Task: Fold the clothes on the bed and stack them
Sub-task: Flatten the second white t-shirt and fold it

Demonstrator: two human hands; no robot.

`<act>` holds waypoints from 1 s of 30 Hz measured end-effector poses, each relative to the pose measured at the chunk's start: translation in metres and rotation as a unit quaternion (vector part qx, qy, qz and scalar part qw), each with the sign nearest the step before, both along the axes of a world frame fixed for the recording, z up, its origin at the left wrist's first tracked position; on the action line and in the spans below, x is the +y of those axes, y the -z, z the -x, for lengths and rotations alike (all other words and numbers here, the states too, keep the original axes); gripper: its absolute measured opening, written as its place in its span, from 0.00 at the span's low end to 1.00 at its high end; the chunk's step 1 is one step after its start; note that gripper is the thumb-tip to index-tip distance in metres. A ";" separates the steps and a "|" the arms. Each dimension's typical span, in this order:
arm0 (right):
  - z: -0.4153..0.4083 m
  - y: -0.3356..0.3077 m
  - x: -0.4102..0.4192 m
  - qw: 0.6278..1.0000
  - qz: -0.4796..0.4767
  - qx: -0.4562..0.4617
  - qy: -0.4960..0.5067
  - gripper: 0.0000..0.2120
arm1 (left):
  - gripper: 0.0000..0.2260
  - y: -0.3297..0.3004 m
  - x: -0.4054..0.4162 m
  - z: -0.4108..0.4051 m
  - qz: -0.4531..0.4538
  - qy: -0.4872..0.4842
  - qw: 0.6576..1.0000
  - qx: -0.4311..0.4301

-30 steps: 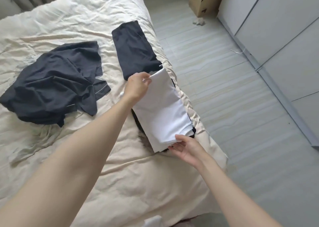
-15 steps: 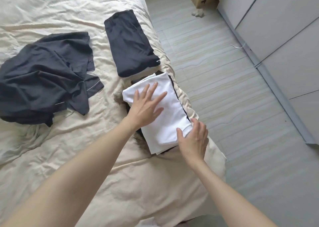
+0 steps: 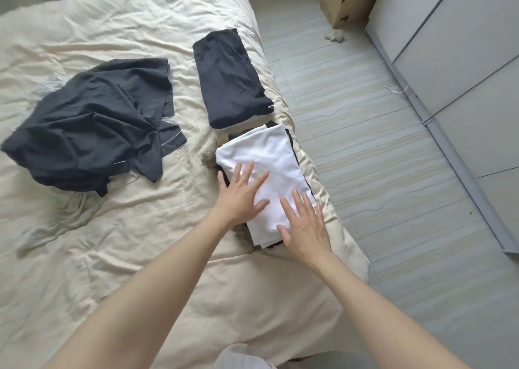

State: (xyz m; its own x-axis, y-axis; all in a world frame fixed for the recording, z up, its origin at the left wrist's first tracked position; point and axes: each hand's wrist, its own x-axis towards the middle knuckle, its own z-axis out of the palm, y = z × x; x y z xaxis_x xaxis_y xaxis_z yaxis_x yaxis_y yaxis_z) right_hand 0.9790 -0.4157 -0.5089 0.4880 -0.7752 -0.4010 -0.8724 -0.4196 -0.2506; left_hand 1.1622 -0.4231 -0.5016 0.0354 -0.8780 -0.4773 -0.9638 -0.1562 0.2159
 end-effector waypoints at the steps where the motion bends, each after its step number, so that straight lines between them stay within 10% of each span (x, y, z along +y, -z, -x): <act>1: 0.002 -0.005 0.004 1.000 0.005 0.001 -0.002 0.30 | 0.30 -0.005 0.015 -0.001 0.011 -0.022 1.000 0.011; 17: -0.148 -0.075 0.080 0.940 0.050 -0.018 -0.336 0.31 | 0.30 -0.063 0.294 -0.127 -0.027 -0.351 0.935 -0.047; 30: -0.385 -0.008 0.130 0.953 0.059 0.025 -0.295 0.28 | 0.33 0.055 0.389 -0.299 -0.079 -0.458 0.884 0.045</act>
